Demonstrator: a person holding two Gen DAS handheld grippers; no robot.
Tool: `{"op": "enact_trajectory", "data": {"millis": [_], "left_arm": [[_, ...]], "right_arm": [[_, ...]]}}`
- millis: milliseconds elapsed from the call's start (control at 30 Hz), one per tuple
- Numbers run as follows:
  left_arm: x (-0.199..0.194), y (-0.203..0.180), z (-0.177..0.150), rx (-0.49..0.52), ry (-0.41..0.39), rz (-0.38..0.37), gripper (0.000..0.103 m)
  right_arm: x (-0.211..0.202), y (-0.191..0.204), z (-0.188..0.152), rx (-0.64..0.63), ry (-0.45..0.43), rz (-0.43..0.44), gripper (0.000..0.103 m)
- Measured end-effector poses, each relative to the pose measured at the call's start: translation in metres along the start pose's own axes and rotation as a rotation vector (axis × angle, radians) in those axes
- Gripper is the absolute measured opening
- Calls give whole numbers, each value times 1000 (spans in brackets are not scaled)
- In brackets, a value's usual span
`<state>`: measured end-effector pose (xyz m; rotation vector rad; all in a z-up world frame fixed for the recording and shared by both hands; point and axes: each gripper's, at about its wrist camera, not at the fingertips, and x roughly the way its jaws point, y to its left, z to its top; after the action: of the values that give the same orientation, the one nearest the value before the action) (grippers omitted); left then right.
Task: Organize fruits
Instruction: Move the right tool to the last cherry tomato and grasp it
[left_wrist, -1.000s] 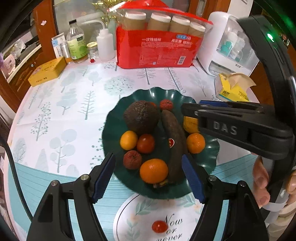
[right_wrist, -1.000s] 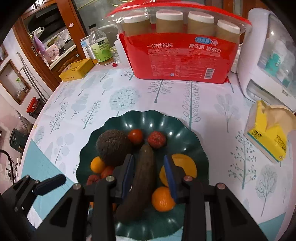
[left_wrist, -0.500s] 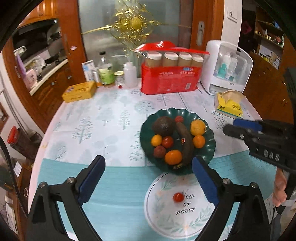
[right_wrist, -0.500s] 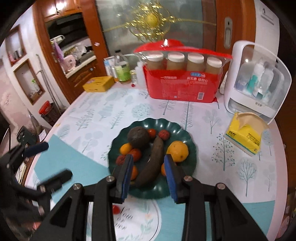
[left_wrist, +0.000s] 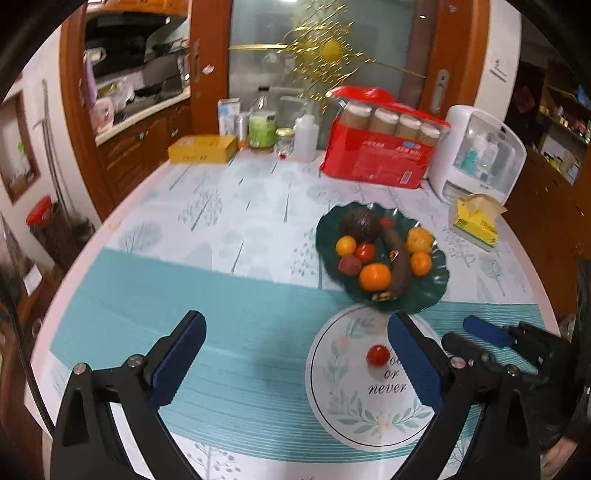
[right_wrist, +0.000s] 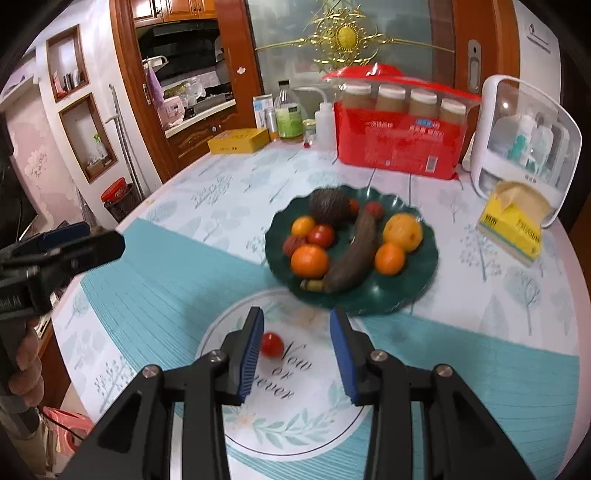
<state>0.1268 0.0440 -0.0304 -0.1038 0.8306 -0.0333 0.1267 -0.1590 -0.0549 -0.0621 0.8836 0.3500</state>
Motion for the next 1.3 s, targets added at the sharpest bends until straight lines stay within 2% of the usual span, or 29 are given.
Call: {"op": "enact_trajectory", "data": {"millis": [267,500,933,1033,1300], "left_arm": [[52,-2,-36,2,101,27,98],[84,-7,-49,23,168,30,98],[108,-1,-50,10,210,24,98],[111,-2,-51,17,219,27,98],[116,-2,-52,15,244,37,98]], "right_arm": [[37,3,-33,15,52,27,38],[73,11,-39,-4,107,39,38],[101,19,-31,-30,99,60,37],[101,20,-32,-43,94,62,28],[99,24,-33,-54,93,71,27]]}}
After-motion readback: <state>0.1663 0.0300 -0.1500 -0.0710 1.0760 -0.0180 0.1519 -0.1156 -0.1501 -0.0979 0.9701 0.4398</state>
